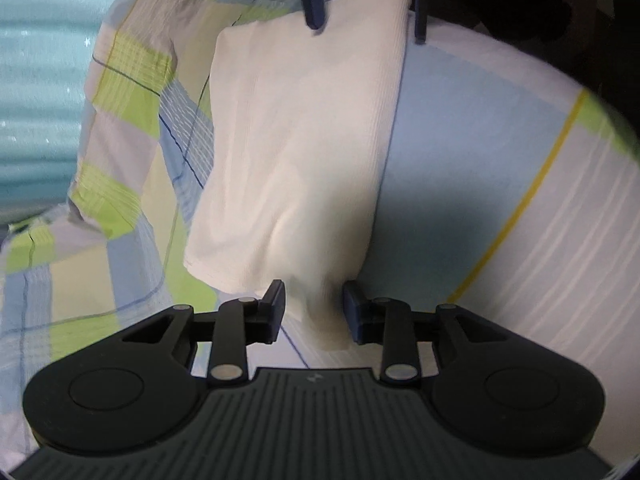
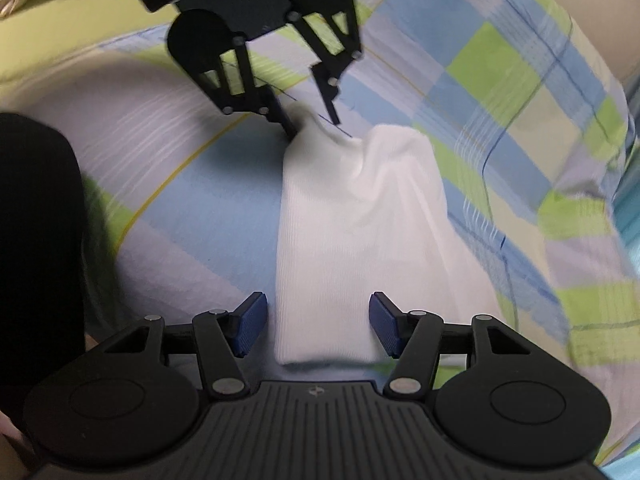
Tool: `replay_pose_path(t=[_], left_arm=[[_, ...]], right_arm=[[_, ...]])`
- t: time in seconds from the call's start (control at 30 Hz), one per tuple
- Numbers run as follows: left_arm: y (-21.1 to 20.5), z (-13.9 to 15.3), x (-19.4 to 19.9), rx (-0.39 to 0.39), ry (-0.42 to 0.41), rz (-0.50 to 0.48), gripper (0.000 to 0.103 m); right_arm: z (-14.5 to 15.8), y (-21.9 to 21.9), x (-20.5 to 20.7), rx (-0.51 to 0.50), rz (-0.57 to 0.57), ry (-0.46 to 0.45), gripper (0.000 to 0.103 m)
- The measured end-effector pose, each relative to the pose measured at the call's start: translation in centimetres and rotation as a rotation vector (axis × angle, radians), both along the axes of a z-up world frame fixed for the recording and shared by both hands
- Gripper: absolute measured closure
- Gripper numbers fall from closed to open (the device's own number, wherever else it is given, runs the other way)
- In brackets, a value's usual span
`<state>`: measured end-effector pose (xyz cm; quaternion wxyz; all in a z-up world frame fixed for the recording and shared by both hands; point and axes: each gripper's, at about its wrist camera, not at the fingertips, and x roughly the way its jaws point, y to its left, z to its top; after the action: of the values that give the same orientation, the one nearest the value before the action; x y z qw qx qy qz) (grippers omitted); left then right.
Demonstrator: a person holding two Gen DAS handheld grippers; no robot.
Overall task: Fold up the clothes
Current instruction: 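Grasp the folded undershirt ends with the left gripper while the right gripper grasps the other end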
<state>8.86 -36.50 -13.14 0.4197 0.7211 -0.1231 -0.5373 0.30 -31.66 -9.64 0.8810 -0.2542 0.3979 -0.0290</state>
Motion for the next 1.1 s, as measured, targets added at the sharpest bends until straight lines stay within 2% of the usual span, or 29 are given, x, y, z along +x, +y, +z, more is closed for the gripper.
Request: replay_pose_path(t=[0.23,0.37,0.5,0.7,0.73,0.8,0.83,0.9,1.1], left_arm=[[0.9,-0.5,-0.2,-0.002,-0.029,-0.069,0.078],[1.1,-0.8,0.0,0.008,-0.064,-0.110,0.078],[1.0,-1.4,0.0,-0.004,-0.100,-0.138,0.079],[0.5,-1.8,-0.8,-0.025,-0.100,-0.179,0.079],[0.3,-2.0,-0.8,-0.024,-0.103,-0.175,0.086],[-0.2,-2.0,-0.9,0.000,-0.092,-0.131,0.098],[-0.5,-1.9,-1.0,0.003,-0.083,-0.105,0.099],[-0.7,-0.9,-1.1,-0.008,-0.032,-0.053,0.099],[-1.6,4.1,0.7,-0.157,0.153,0.111,0.099]], right_arm=[[-1.0,1.4,0.3,-0.111,0.063,0.014,0.049],[-0.9,1.4,0.4,-0.158,0.061,0.011,0.064],[-0.8,0.7,0.5,-0.172,0.042,0.007,0.065],[-1.7,1.5,0.7,-0.236,0.097,0.037,0.065],[-1.6,1.4,0.9,-0.229,0.098,0.039,0.068],[-1.4,1.0,1.0,-0.217,0.102,0.045,0.091],[-1.2,0.8,0.9,-0.218,0.105,0.047,0.095],[0.3,-0.1,1.5,-0.239,0.115,0.025,0.096],[5.4,-3.5,4.0,-0.315,0.146,-0.062,0.096]])
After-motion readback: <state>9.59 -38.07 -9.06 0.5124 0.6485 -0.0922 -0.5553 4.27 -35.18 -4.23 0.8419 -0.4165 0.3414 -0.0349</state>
